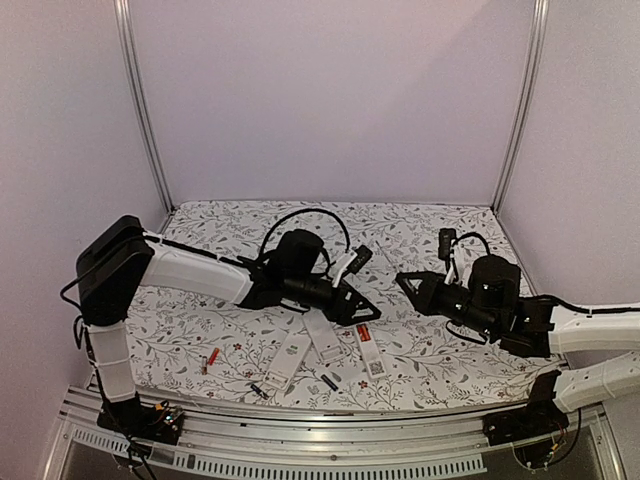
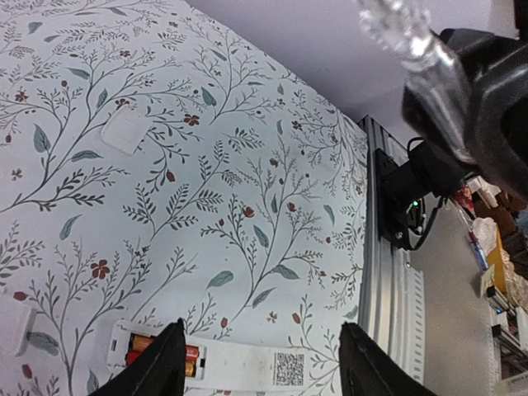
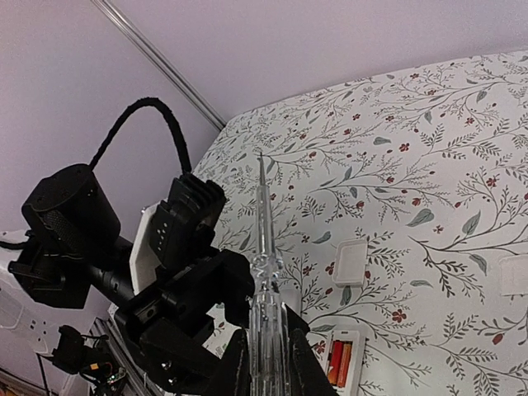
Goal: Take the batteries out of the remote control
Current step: Adjust the remote control without the battery cover at the center of the board.
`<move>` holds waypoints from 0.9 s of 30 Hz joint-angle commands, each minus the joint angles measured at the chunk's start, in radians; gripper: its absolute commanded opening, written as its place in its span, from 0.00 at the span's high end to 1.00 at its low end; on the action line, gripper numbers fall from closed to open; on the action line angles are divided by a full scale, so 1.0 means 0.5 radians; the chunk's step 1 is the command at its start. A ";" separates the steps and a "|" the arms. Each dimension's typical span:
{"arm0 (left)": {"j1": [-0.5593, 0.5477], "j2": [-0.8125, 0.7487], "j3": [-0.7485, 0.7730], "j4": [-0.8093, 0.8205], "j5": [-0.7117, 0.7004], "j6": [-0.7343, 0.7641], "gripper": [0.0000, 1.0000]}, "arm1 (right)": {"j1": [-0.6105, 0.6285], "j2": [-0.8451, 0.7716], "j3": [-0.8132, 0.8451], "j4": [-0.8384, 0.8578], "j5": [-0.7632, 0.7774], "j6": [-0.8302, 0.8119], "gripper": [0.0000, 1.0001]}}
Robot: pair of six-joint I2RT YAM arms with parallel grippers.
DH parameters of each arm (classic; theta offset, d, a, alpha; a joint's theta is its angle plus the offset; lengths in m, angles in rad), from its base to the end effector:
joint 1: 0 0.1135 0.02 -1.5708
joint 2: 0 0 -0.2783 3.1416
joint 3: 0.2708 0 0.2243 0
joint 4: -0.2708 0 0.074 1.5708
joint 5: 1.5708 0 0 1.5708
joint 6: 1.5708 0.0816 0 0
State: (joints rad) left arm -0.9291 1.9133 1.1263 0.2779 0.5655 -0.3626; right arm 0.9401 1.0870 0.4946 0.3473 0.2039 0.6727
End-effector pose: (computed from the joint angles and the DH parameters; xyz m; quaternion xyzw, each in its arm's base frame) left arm 0.2243 -0.3733 0.1953 0.3671 0.7557 -0.4848 0.2434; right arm 0.1623 0.1943 0.2516 -0.0425 0.7855 0.3863 0.4816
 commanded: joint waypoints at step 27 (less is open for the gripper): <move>-0.130 0.434 0.445 -0.795 -0.250 0.321 0.40 | -0.010 -0.189 -0.101 -0.191 0.130 0.075 0.98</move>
State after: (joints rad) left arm -0.9707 2.1883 1.4155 -0.0525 0.4328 -0.2157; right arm 0.9394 0.9997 0.4507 0.2680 0.2539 0.7006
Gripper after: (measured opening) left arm 0.603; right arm 0.125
